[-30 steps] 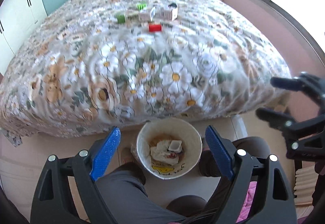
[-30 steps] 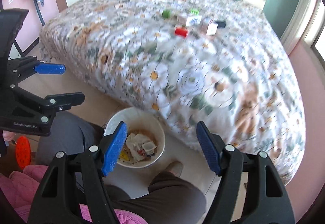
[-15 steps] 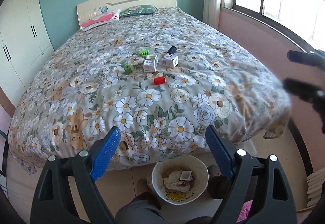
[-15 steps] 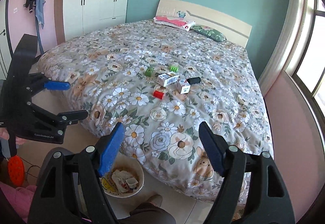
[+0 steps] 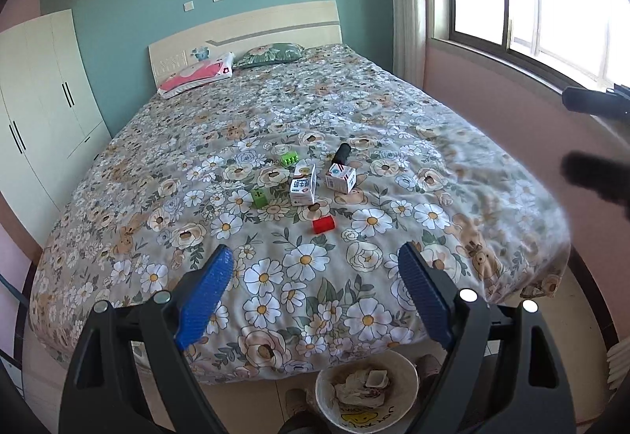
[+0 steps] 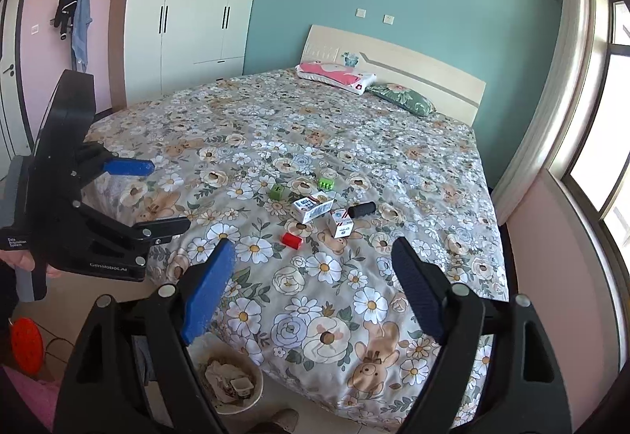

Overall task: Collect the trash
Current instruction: 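Raise both open tools from the wastebasket back toward the bed, then grasp the white milk carton with left tool while right tool grasps the red-striped medicine box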

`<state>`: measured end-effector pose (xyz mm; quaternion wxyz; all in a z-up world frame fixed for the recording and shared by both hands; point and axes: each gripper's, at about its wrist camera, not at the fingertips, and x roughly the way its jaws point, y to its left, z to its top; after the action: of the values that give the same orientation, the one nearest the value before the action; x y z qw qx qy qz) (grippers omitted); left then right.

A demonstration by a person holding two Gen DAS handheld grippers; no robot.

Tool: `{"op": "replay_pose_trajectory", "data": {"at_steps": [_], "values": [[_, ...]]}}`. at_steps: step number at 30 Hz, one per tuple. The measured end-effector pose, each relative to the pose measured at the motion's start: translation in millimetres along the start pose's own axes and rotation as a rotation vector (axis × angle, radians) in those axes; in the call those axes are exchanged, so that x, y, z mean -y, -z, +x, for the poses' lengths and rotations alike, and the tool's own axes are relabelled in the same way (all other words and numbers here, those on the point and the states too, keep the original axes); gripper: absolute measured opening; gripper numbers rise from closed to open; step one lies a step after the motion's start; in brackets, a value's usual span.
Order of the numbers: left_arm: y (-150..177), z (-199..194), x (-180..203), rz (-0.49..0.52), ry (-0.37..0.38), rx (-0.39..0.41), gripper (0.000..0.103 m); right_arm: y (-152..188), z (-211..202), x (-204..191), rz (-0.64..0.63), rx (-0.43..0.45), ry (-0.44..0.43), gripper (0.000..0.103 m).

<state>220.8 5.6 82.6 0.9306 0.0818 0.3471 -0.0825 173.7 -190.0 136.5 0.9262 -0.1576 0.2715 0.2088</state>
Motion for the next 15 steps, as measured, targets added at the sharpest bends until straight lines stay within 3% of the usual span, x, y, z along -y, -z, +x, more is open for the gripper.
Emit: {"op": "replay_pose_trajectory", "data": {"at_steps": [7,15], "values": [[-29,60,-7,0.024,-0.004,-0.066,0.087,-28,50,29,0.031,-0.037,-0.007,0.080],[-55,164,-14,0.056,-0.005,-0.189,0.087,-45,150,68,0.060,-0.134,-0.013,0.080]]}}
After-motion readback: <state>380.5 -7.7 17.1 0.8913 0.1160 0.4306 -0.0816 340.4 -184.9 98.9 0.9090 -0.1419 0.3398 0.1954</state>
